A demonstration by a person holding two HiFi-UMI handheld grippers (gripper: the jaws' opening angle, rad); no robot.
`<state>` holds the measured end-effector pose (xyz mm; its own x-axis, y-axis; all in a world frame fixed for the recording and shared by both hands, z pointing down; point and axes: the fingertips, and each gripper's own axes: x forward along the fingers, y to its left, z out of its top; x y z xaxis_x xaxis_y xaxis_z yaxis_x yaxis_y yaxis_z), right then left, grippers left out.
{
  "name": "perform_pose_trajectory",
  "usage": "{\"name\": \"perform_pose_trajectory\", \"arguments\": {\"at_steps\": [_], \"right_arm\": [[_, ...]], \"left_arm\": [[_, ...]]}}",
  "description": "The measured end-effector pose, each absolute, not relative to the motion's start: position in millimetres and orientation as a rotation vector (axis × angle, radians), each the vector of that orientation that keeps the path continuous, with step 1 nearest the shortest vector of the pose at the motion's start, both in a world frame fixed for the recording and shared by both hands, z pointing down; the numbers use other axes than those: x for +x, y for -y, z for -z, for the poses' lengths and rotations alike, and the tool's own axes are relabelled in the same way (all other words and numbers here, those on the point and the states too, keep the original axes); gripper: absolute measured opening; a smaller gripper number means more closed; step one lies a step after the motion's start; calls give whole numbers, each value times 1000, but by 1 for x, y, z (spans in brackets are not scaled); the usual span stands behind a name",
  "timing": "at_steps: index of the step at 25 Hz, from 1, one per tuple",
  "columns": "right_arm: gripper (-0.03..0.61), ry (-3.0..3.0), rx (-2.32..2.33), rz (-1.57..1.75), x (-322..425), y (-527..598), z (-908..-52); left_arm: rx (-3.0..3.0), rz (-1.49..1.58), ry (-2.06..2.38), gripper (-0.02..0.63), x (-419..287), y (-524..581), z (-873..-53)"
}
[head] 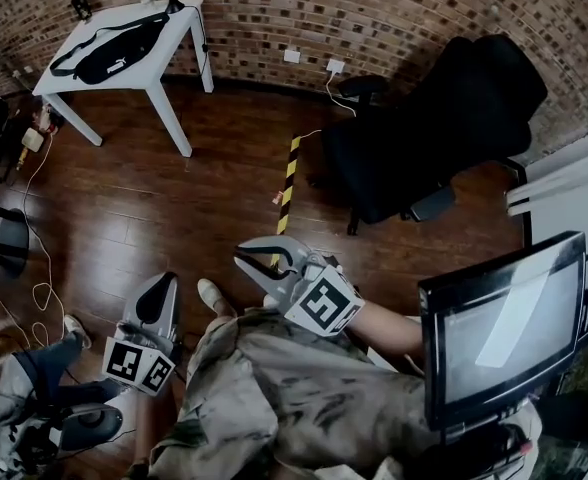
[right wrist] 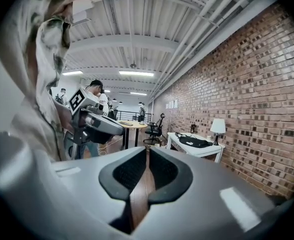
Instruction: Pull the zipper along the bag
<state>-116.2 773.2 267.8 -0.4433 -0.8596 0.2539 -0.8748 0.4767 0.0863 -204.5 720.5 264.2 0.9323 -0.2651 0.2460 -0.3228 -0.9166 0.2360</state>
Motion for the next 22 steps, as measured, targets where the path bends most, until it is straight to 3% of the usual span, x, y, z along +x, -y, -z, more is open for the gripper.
{"name": "perform_pose_trajectory", "arguments": {"at_steps": [12, 22], "right_arm": [[12, 2448, 1427, -132, -125, -742, -295], [9, 2424, 1371, -88, -182, -602, -293]], "left_arm": [[2769, -260, 476, 18, -224, -685, -292], [2785, -195, 508, 18, -286, -552, -300]]}}
